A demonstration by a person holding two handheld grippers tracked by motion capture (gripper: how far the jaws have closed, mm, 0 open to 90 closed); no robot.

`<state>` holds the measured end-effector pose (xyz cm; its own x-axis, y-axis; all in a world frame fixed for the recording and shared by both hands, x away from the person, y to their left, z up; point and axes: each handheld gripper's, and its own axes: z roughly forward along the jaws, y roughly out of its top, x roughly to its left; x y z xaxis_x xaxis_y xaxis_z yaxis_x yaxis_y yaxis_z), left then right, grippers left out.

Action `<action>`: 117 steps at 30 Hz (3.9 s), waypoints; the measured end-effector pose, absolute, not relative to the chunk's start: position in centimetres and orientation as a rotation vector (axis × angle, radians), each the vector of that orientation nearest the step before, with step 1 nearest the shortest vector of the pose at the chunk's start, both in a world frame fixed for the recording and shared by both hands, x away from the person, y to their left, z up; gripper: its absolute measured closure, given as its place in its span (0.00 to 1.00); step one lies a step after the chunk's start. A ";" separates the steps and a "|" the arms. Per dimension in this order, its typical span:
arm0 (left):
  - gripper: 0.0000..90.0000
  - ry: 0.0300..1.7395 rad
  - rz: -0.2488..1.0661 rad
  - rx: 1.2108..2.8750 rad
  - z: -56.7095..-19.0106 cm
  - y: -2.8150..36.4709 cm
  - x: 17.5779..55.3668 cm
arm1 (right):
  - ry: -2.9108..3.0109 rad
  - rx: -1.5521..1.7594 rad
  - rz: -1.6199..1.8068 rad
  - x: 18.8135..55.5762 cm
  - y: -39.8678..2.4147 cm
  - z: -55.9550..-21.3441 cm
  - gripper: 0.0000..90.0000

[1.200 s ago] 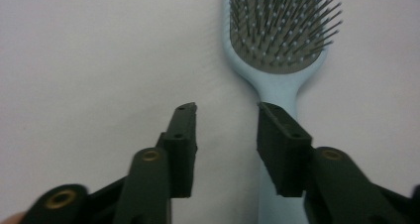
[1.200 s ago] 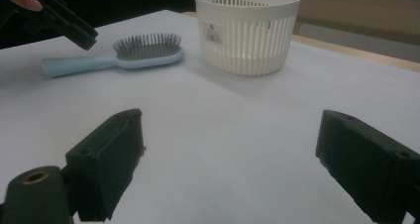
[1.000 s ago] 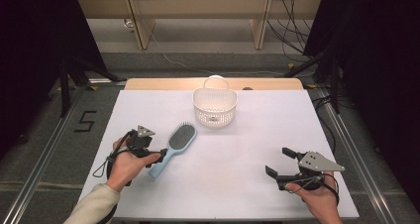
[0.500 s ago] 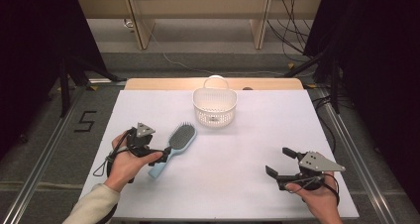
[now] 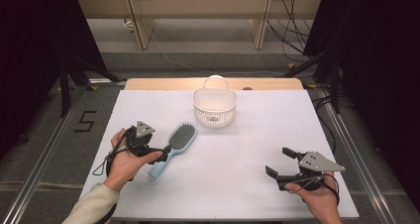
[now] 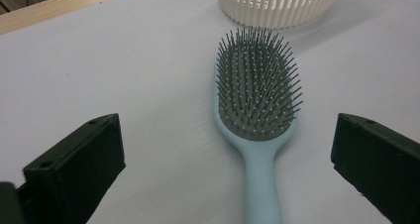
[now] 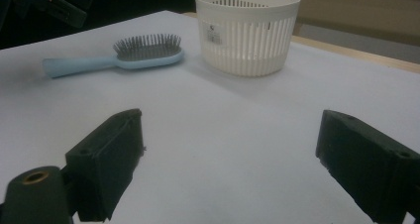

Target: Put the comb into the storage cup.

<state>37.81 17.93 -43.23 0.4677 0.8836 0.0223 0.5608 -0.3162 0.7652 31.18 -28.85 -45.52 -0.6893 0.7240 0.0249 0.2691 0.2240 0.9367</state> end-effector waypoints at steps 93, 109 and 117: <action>0.22 1.388 0.207 2.522 -46.6 13.3 43.3 | 2.094 0.920 1.453 31.3 -28.8 -45.7 0.13; 0.34 1.426 0.171 2.520 -46.6 13.0 43.6 | 2.097 0.918 1.453 31.3 -28.8 -45.7 0.13; 0.44 1.423 0.150 2.529 -46.4 12.8 43.6 | 2.099 0.917 1.452 31.3 -28.8 -45.7 0.13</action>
<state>43.59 12.75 -46.42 0.5215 0.8528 -0.0254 0.8287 -0.4993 0.2530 31.29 -28.82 -45.71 -0.6911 0.7224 0.0232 0.2764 0.2344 0.9320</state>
